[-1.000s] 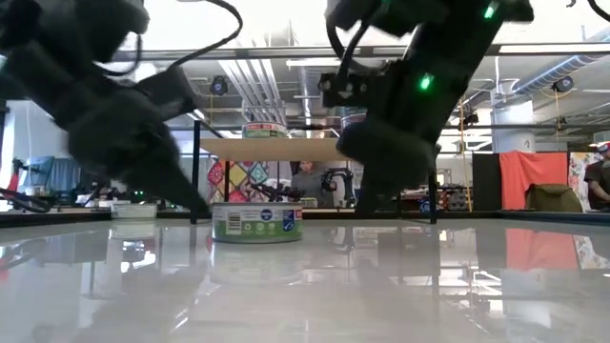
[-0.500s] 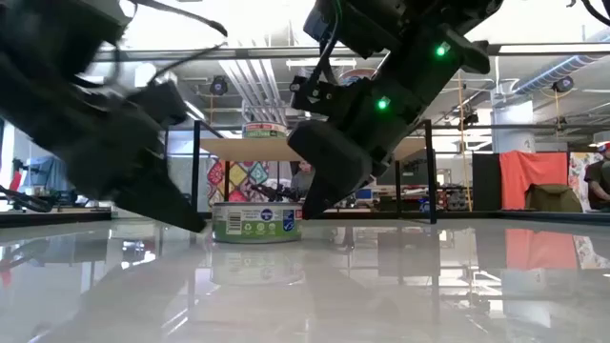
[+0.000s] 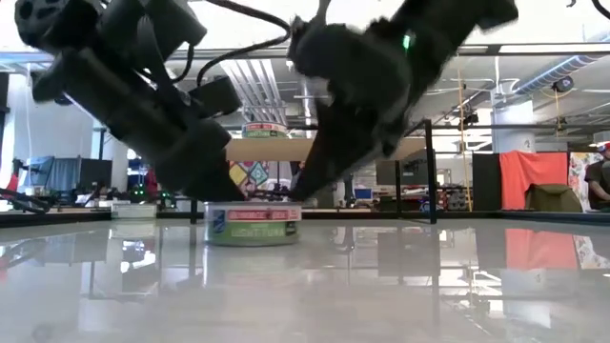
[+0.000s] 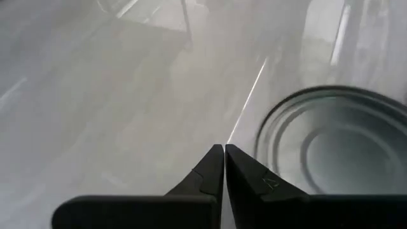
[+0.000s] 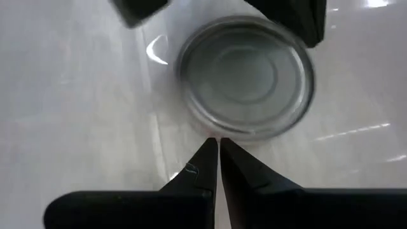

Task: Stack canned seafood by type on shelf
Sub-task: Stack the green tuna can on top of the green tuna can on the shelf

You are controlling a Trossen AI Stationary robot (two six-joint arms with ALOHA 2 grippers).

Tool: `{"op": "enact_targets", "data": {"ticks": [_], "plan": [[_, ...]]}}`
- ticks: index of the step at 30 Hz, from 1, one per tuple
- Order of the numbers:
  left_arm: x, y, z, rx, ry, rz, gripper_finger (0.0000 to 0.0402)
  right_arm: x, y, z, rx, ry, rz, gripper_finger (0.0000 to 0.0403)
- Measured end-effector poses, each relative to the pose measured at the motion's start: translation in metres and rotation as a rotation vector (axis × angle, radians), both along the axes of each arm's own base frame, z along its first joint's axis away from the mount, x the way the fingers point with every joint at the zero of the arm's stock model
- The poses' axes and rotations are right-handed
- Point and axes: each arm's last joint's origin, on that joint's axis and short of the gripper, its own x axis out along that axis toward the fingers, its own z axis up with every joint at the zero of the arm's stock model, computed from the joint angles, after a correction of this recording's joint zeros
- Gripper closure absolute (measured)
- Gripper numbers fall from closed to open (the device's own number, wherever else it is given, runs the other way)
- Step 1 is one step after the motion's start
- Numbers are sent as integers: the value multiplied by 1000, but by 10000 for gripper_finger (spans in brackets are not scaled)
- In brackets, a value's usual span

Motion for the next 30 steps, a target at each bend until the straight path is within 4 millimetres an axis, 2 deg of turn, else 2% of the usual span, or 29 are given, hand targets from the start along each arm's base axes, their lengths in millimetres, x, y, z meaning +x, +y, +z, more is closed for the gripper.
{"op": "enact_targets", "data": {"ticks": [3,8,11,14,19,22,26,30], "plan": [[-7,1,13,25,75,-2,401,-4,1,16,-30,49,24,390],[-32,-6,29,12,133,-12,401,-10,-4,24,-103,118,83,390],[-49,-14,29,-26,111,-26,401,-13,-6,21,-118,143,138,389],[-62,-22,22,-83,76,-47,401,-20,-12,9,-134,201,167,374],[-67,-32,11,-155,7,-94,397,-26,-26,-4,-119,237,118,308],[-64,-35,7,-184,-7,-100,374,-24,-27,-7,-108,188,121,256],[-60,-38,5,-207,-50,-104,315,-22,-25,-12,-103,105,143,189],[-60,-42,-5,-235,-85,-132,239,-25,-29,-17,-167,91,94,139]]}}
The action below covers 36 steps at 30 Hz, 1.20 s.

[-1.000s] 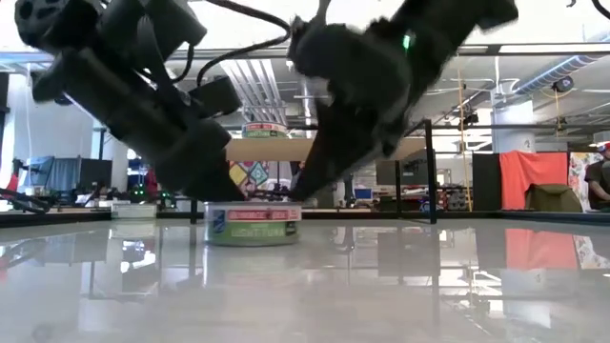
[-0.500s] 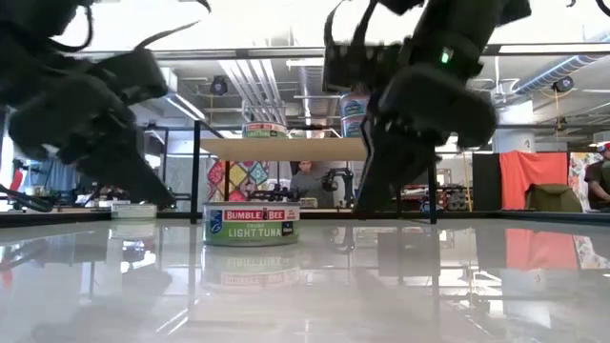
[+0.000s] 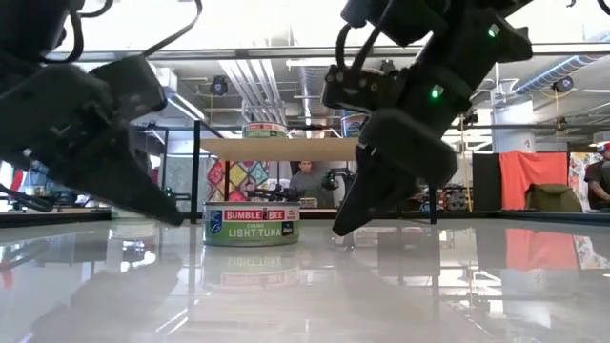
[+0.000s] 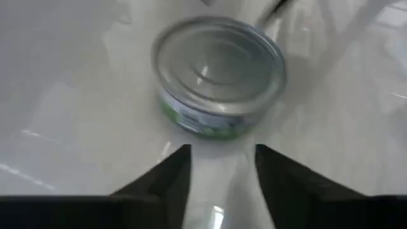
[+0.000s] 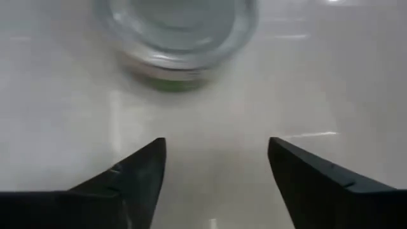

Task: Stack canned seafood by type on shelf
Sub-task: Stack the green tuna can on top of the green tuna can on the shelf

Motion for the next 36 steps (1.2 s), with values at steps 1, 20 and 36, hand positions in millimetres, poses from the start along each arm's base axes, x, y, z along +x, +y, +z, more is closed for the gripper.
{"op": "enact_targets", "data": {"ticks": [1,20,36], "plan": [[0,-1,-3,-14,0,-14,220,-1,-1,-1,-30,-4,-23,129],[24,-12,-43,138,-84,-23,16,1,-19,-3,-108,-32,-116,69],[17,-3,-28,252,4,-64,14,7,-21,0,-80,-89,-135,64]]}}
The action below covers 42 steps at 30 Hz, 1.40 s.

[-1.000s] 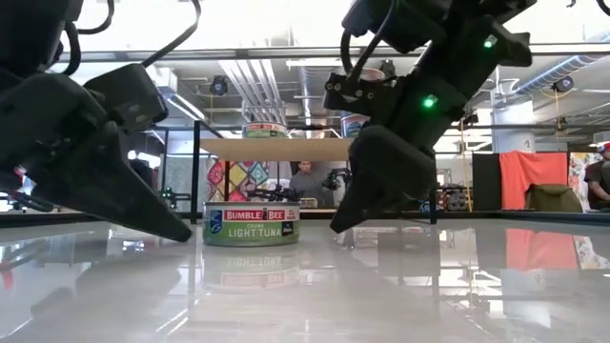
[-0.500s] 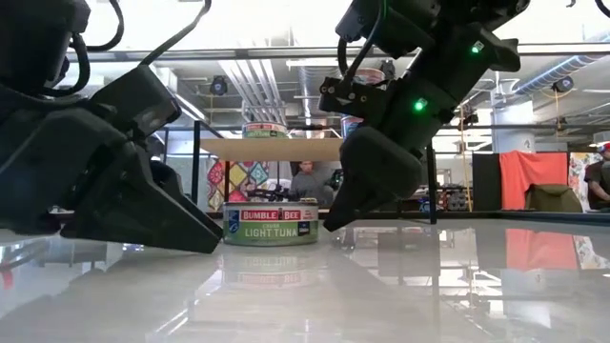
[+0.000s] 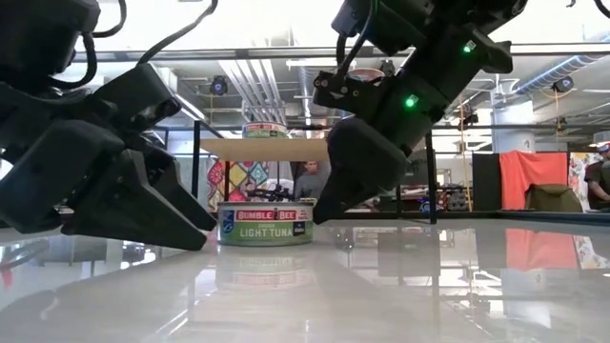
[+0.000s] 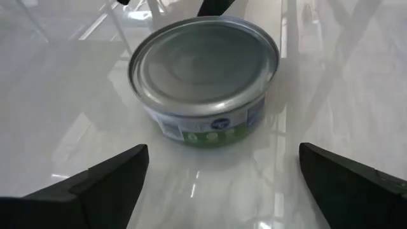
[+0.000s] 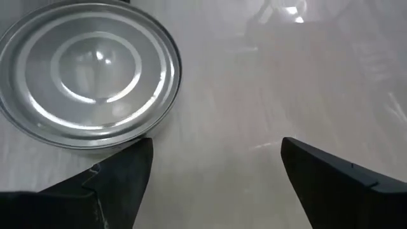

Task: Stack canned seafood by type on shelf
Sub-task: Stack the green tuna can on top of the green tuna can on the shelf

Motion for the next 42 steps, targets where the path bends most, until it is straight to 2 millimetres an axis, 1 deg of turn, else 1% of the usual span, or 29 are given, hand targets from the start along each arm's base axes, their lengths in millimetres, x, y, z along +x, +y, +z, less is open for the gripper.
{"op": "enact_targets", "data": {"ticks": [4,16,20,25,29,32,35,38,42], "plan": [[5,5,-5,-15,1,-10,8,0,0,-1,20,21,45,58],[20,8,-19,19,-128,-34,2,2,2,-1,33,3,81,56],[24,10,-19,66,-173,-62,1,3,1,0,31,-3,91,53],[29,13,-17,84,-177,-84,1,5,-1,1,22,-24,107,54],[33,13,-15,92,-178,-89,1,8,-4,-6,22,-22,107,52],[35,13,-14,105,-181,-94,1,10,-6,-16,39,-1,111,51],[36,13,-13,111,-185,-97,1,11,-6,-22,37,5,104,51],[36,13,-13,91,-191,-88,3,11,-6,-22,43,2,97,50],[35,13,-14,39,-200,-62,17,11,-6,-17,44,-9,101,50]]}}
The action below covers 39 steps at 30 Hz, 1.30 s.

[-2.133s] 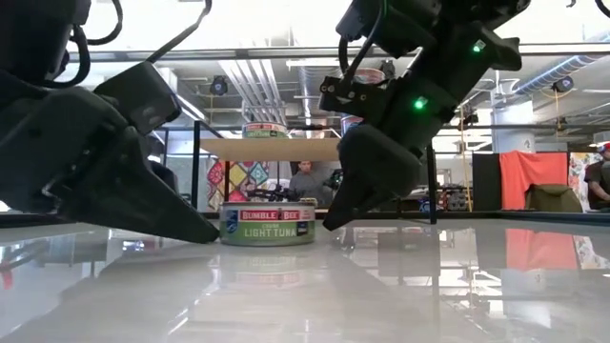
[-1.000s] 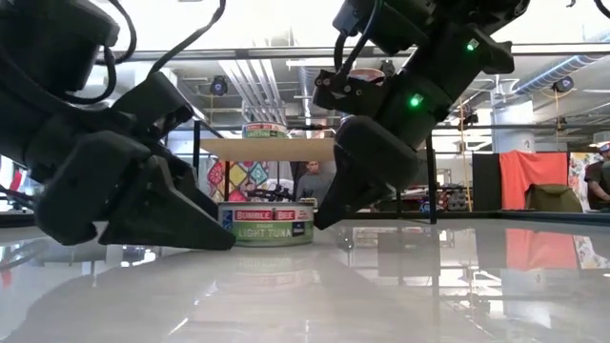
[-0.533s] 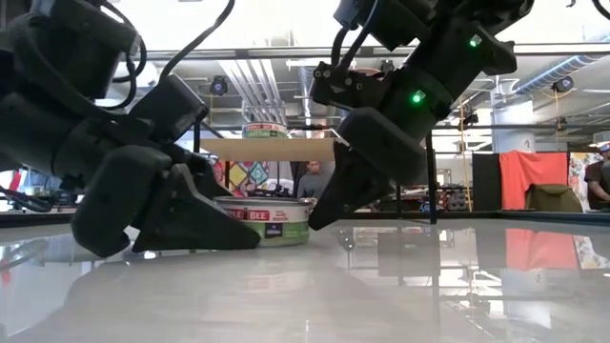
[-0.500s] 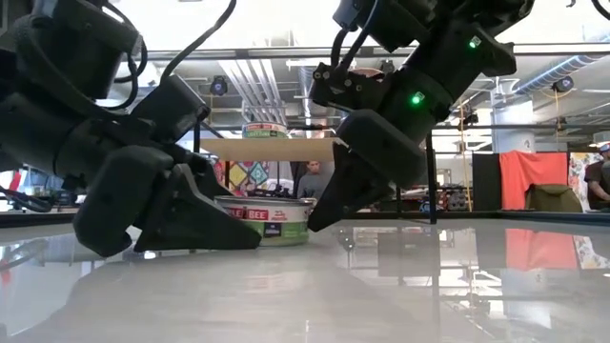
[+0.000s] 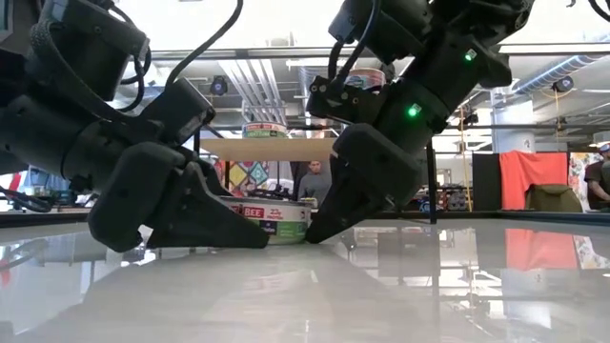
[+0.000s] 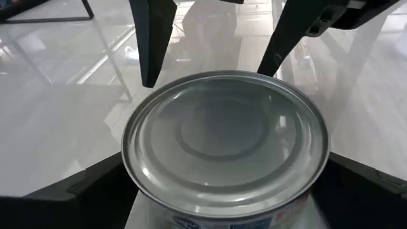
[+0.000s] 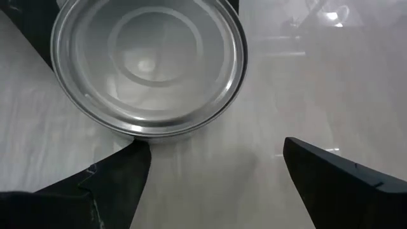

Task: Stack canned seafood by type on shelf
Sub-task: Stack the green tuna can on top of the green tuna can on the shelf

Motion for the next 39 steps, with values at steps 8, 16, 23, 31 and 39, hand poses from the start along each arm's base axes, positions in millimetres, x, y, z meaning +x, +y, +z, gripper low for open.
{"op": "enact_targets", "data": {"ticks": [8,16,23,31,39], "plan": [[-2,-1,18,-20,-44,31,25,-9,-3,25,9,23,-50,62],[-15,6,79,29,-93,33,25,-37,2,68,17,41,-106,74],[-34,45,143,122,-169,184,25,-45,13,110,5,-148,-72,88],[-59,127,193,99,-254,354,25,-43,17,126,49,-253,-10,103],[-59,203,219,117,-163,487,24,-37,10,143,34,-275,-14,110]]}}
